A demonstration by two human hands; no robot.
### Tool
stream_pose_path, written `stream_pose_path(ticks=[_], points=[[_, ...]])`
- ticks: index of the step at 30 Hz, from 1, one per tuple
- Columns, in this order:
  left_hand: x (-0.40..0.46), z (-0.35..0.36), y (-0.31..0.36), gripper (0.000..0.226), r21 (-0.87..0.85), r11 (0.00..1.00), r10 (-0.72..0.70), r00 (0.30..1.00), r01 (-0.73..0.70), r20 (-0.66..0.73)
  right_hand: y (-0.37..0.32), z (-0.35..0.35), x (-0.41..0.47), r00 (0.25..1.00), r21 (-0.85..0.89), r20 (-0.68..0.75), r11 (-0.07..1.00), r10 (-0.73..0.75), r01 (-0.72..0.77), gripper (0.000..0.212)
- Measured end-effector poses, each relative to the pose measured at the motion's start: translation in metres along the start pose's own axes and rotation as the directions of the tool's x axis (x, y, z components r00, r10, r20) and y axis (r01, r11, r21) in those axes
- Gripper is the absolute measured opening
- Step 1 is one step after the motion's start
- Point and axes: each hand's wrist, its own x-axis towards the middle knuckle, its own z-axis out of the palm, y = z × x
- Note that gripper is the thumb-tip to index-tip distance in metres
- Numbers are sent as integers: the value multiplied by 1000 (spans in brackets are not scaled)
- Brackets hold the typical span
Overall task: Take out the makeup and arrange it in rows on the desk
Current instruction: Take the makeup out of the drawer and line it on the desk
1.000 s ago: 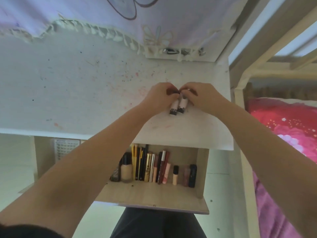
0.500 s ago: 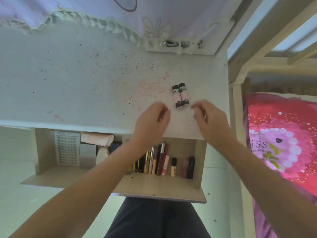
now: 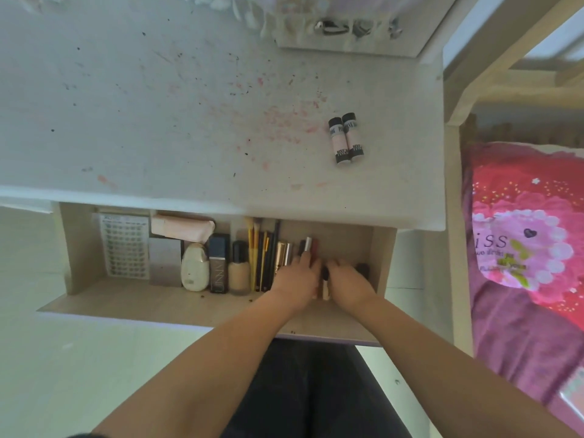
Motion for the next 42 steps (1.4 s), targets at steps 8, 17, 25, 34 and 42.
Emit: stream_pose_path(ticks=[8,17,25,34,42], points=[[-17,-8,-9,14,-411,905,61,989,-110,-132,-5,-16,-28,989,131,-126,987,-73,89,18],[-44,-171,-36,10,-756,562,-111,876,-335,-470,-2,-190,-63,863,518,-494,762,-104,388,27],[55,-225,-39,7,-743,661,-358,827,-103,-433,4,-247,26,838,464,-532,870,124,166,7],[72,-225,-18,17,-617,779,-292,803,-116,-519,-2,-236,33,785,351,-613,922,95,162,18],[-6,-163,-13,17,-558,757,-169,722,-340,-670,9,-190,-42,723,262,-690,918,-38,298,23]])
